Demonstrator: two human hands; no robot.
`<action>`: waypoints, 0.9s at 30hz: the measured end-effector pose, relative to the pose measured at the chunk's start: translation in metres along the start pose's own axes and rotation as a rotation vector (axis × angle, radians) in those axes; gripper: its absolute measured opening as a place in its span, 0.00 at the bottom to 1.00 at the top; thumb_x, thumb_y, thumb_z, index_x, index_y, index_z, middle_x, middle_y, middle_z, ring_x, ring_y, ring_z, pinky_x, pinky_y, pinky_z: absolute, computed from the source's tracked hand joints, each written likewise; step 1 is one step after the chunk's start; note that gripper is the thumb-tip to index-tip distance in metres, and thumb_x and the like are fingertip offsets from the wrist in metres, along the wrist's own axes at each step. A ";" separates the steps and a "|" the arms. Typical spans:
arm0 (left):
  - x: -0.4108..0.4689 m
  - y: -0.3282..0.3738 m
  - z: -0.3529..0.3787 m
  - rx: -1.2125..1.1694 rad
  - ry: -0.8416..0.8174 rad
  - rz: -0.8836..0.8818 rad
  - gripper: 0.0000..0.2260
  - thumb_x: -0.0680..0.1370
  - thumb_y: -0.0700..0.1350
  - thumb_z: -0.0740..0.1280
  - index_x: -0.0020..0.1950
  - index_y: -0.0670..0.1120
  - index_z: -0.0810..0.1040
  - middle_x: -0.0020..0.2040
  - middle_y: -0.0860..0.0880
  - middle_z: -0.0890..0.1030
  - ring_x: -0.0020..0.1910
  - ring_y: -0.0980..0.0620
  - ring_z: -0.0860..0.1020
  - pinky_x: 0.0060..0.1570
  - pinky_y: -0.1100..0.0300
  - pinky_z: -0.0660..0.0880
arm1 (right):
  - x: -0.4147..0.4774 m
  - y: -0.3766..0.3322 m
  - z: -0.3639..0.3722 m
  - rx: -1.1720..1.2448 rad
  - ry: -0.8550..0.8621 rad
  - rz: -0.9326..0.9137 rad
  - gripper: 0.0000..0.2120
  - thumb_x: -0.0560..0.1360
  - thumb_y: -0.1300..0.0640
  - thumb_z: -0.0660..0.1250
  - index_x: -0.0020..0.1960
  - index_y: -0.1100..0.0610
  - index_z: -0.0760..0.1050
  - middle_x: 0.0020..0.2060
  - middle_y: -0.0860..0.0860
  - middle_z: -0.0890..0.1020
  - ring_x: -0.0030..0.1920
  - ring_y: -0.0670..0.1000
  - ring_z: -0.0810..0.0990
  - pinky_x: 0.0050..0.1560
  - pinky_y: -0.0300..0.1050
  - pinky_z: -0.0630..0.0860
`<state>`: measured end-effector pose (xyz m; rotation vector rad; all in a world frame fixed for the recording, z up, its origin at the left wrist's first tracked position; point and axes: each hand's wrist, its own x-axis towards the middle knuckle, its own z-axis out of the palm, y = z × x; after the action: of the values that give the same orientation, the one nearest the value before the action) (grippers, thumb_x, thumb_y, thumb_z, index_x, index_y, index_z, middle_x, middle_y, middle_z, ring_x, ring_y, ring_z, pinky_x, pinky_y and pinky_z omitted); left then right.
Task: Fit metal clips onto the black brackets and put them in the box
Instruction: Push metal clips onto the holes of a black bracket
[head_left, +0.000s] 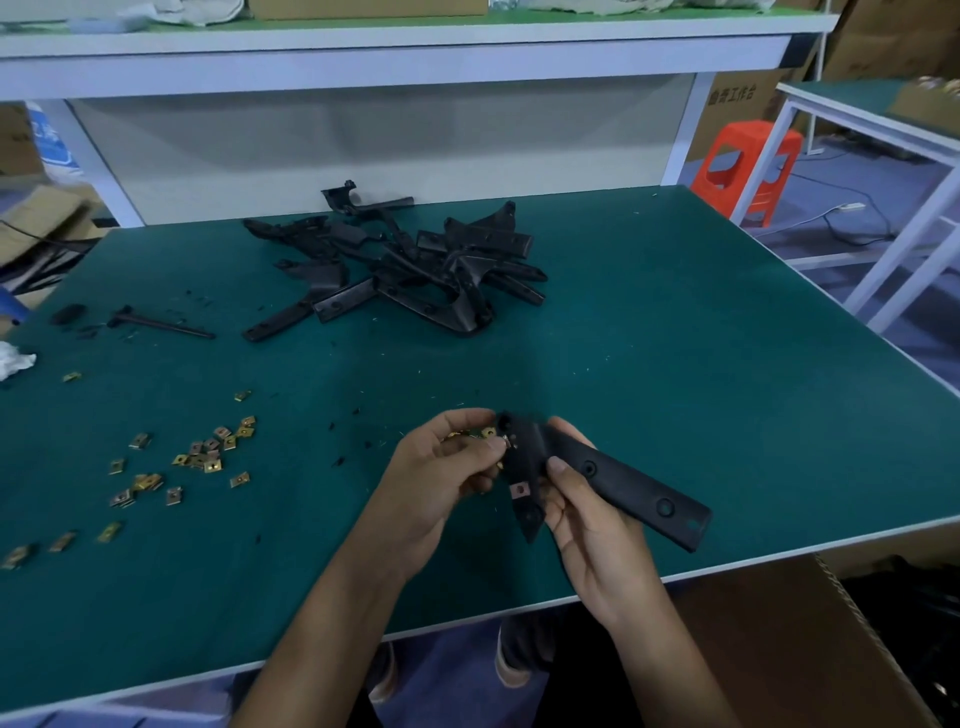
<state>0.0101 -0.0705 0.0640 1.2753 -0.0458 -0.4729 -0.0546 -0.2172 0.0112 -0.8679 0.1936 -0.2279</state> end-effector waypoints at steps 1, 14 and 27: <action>0.000 0.001 -0.002 0.039 -0.008 0.013 0.11 0.76 0.33 0.71 0.57 0.43 0.80 0.36 0.47 0.81 0.35 0.53 0.77 0.37 0.62 0.75 | -0.001 0.000 0.001 -0.014 -0.006 -0.002 0.17 0.77 0.60 0.70 0.65 0.52 0.81 0.56 0.56 0.85 0.45 0.48 0.84 0.49 0.41 0.81; -0.004 -0.002 -0.011 0.141 -0.034 0.043 0.11 0.78 0.37 0.70 0.58 0.46 0.82 0.39 0.49 0.83 0.35 0.55 0.78 0.33 0.65 0.73 | -0.001 -0.001 0.004 -0.042 -0.035 0.016 0.16 0.78 0.59 0.69 0.64 0.50 0.82 0.59 0.58 0.85 0.53 0.51 0.84 0.52 0.42 0.81; -0.004 -0.004 -0.006 0.099 0.027 0.033 0.11 0.76 0.36 0.72 0.57 0.45 0.82 0.41 0.48 0.84 0.37 0.54 0.79 0.34 0.66 0.74 | -0.002 -0.003 0.002 0.004 -0.044 0.031 0.17 0.77 0.58 0.71 0.65 0.52 0.81 0.61 0.60 0.83 0.52 0.51 0.84 0.57 0.48 0.82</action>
<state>0.0069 -0.0648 0.0596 1.3754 -0.0678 -0.4294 -0.0566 -0.2170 0.0156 -0.8648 0.1653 -0.1801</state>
